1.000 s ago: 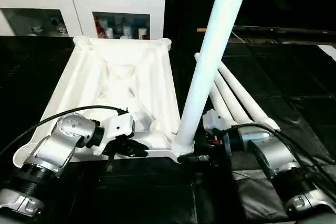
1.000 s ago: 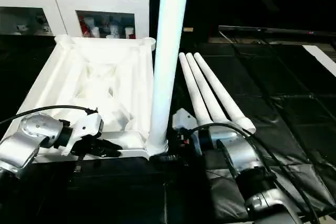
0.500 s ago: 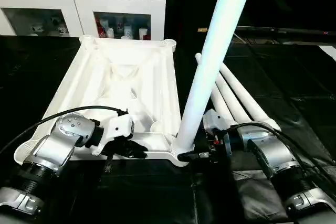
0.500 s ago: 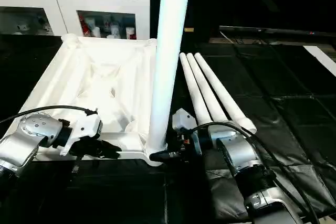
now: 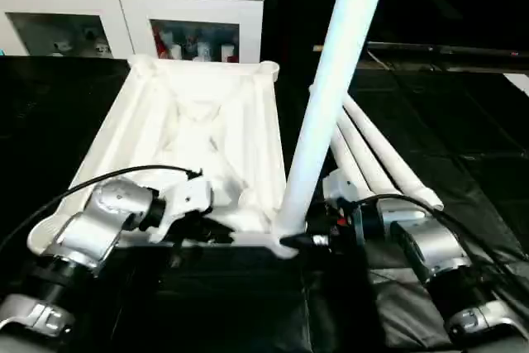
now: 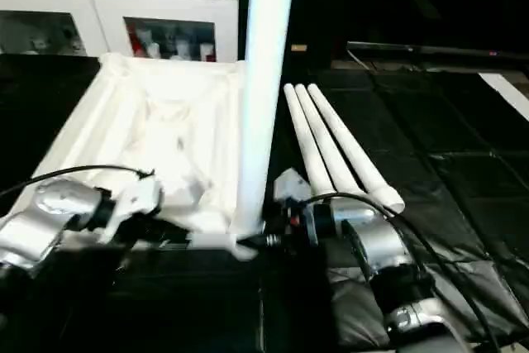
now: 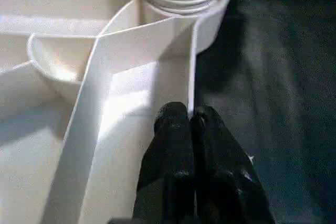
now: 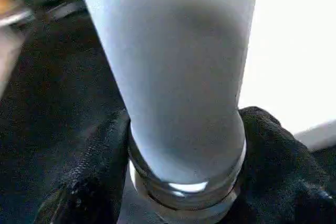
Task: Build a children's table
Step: Rotate leg to tighten
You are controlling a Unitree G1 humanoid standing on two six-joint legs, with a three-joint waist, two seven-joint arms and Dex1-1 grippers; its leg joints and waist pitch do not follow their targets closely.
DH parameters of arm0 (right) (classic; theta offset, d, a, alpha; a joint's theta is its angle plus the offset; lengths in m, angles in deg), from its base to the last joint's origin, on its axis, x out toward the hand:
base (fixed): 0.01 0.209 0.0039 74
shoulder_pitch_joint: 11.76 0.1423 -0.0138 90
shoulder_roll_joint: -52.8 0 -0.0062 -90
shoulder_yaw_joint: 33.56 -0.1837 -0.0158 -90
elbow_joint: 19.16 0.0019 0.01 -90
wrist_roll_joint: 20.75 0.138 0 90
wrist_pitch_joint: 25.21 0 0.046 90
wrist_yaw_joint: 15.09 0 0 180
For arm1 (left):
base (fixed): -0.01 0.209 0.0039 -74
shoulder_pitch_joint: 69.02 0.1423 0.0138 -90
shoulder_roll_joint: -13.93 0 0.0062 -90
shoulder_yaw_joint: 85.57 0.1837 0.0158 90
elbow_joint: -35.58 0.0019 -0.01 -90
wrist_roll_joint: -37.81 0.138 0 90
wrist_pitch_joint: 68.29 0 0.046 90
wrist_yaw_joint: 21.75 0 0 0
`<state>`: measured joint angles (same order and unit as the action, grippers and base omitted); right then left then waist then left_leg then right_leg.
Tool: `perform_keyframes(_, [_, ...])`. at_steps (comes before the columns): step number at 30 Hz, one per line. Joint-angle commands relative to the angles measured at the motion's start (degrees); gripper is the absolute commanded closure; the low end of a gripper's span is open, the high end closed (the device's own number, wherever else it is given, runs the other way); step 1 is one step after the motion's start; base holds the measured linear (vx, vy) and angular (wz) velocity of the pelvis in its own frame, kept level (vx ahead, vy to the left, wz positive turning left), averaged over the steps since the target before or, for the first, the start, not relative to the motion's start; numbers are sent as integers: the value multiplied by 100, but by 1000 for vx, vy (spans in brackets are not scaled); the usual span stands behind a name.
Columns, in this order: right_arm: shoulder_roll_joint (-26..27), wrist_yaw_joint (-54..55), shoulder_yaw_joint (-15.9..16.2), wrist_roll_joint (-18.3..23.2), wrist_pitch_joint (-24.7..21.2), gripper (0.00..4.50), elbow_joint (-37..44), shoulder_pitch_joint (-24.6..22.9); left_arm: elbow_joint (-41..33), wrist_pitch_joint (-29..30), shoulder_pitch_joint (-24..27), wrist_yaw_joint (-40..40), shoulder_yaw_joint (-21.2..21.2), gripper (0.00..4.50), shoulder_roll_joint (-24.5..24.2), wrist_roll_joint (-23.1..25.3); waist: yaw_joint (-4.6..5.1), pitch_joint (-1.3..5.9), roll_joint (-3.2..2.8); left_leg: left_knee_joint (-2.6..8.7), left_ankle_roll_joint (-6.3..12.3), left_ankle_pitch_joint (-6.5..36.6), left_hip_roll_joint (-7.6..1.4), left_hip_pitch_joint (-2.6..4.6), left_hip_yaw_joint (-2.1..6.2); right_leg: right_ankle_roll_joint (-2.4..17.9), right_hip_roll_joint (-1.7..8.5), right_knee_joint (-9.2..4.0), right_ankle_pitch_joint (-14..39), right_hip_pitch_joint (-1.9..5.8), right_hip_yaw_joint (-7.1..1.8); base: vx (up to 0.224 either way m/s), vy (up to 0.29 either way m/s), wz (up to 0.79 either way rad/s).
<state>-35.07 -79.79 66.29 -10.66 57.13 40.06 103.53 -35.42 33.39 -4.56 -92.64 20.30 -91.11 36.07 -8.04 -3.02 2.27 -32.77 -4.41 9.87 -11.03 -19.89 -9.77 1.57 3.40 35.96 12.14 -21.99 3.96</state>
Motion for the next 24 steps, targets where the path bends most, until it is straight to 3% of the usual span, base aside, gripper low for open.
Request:
perform_keyframes(1, [734,999,66,18,-197,176,-146,163,-63,676,-148,1165,-92,450,629,58,56,287,-102,406,-189,1758,-250,81,93,856,544,-579,2263,182,-317,0,0,0])
perform_keyframes(3, [1080,1513,30,-33,-204,176,-274,254,-225,1030,-141,1660,-237,450,923,46,140,276,-83,435,-286,1806,-236,48,130,773,552,-582,2476,210,-298,0,0,0])
perform_keyframes(4, [1378,2034,10,-129,-221,176,-402,347,-438,1365,-88,2034,-334,450,1173,44,187,280,-106,431,-292,1867,-226,55,137,702,551,-608,2619,204,-290,0,0,0])
perform_keyframes(6, [1640,2444,-10,-240,-259,176,-456,406,-675,1650,-12,2364,-389,450,1399,88,246,290,-61,417,-255,1820,-222,58,129,733,542,-617,2513,189,-300,0,0,0])
perform_keyframes(9, [1854,2634,88,-384,-217,176,-357,396,-1098,1988,184,2656,-373,450,1701,151,274,297,-82,404,-93,1593,-219,23,110,818,501,-583,1973,200,-322,0,0,0])
perform_keyframes(10, [1872,2608,154,-456,-131,176,-336,377,-1251,2068,265,2700,-292,450,1769,213,273,315,-39,397,-42,1440,-231,11,103,863,497,-537,1702,217,-323,0,0,0])
perform_keyframes(11, [1872,2591,176,-483,-84,176,-331,368,-1302,2087,293,2705,-256,450,1785,238,266,329,-59,383,13,1265,-228,-8,93,909,492,-520,1408,229,-325,0,0,0])
perform_keyframes(12, [1834,2659,192,-618,107,141,-408,365,-1386,2136,324,2739,-203,450,1822,274,269,332,-32,372,51,1181,-217,-10,79,924,480,-518,1267,227,-327,0,0,0])
perform_keyframes(15, [1730,2576,139,-604,154,100,-463,356,-1374,2098,306,2724,-197,450,1735,295,260,375,-38,326,226,601,-196,-45,59,1119,450,-405,235,264,-318,17,-1,1])
perform_keyframes(17, [1603,2504,109,-625,233,76,-477,343,-1384,2101,289,2705,-231,450,1615,296,262,373,-47,320,276,575,-198,-43,55,1173,460,-397,106,271,-317,0,0,0])
perform_keyframes(22, [1207,2148,-37,-581,447,41,-400,298,-1273,1820,243,2325,-330,450,1210,282,263,351,-58,331,252,862,-197,-33,56,1144,464,-438,435,275,-314,0,0,0])
perform_keyframes(24, [916,1745,-111,-554,828,16,-374,259,-1069,1403,226,1956,-324,450,935,298,249,339,-55,338,242,956,-200,-22,60,1079,470,-470,673,258,-317,0,0,0])
